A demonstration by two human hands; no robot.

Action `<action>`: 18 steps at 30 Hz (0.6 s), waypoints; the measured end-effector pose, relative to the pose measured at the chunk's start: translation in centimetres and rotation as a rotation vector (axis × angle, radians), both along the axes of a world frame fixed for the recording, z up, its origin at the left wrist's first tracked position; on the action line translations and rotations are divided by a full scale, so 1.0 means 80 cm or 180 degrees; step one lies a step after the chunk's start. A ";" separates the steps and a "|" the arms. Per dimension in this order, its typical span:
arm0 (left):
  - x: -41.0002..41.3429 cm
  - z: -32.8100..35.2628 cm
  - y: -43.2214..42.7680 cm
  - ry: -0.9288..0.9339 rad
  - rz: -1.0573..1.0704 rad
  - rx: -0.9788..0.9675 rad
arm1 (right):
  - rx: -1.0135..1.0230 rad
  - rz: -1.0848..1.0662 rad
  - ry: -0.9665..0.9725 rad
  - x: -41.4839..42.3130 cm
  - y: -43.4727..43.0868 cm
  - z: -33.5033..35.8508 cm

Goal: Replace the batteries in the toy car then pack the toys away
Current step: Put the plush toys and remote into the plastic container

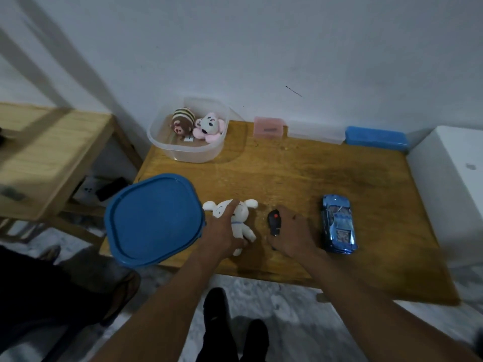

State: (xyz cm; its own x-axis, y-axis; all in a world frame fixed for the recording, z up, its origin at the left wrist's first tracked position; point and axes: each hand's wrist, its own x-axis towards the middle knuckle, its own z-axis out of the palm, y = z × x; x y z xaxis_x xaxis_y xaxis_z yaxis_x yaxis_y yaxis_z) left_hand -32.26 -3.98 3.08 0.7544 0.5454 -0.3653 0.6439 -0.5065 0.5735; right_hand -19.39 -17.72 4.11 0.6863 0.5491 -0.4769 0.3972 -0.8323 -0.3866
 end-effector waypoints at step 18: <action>0.024 0.135 0.123 -0.1258 0.0545 0.0579 | 0.0835 -0.0228 -0.0600 0.038 0.120 0.123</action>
